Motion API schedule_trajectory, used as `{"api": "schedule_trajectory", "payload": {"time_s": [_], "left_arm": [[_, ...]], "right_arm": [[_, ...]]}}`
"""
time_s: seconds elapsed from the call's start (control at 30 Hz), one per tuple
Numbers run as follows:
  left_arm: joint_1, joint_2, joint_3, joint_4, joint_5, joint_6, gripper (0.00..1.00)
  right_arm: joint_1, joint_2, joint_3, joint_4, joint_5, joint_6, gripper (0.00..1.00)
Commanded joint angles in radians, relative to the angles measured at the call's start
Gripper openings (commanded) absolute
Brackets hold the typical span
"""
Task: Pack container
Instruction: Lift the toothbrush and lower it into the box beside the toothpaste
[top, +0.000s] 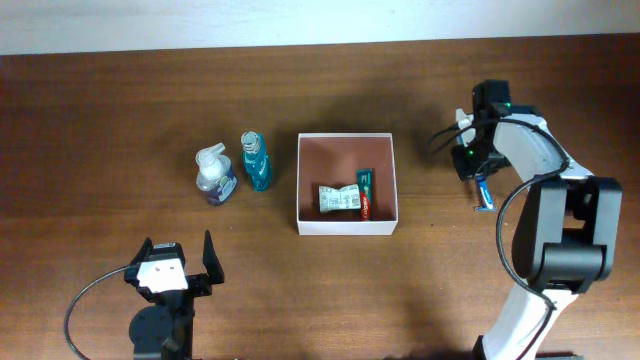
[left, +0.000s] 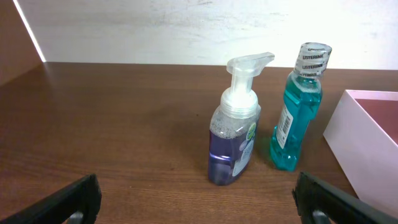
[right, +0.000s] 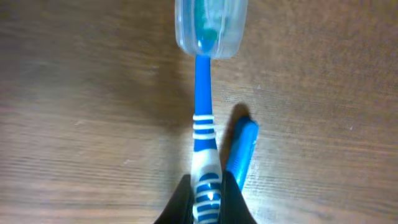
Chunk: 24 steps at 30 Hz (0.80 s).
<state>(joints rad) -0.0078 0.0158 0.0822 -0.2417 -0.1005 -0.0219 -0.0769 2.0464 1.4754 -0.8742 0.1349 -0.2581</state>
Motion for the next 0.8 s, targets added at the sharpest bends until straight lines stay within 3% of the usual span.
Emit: {"api": "schedule_trajectory", "payload": {"time_s": [0.0,0.43,0.77], "left_arm": [[0.005,-0.004,-0.009,0.006,0.018,0.016,0.99],[0.005,-0.004,-0.009,0.006,0.018,0.016,0.99],[0.005,-0.004,-0.009,0.006,0.018,0.016,0.99]], "right_arm": [[0.047,0.001,0.113,-0.058,0.016,0.054,0.04],[0.24,-0.023,0.591,-0.47,-0.011,0.275,0.04],[0.336,-0.027,0.615,-0.572,-0.154,0.507,0.04]]}}
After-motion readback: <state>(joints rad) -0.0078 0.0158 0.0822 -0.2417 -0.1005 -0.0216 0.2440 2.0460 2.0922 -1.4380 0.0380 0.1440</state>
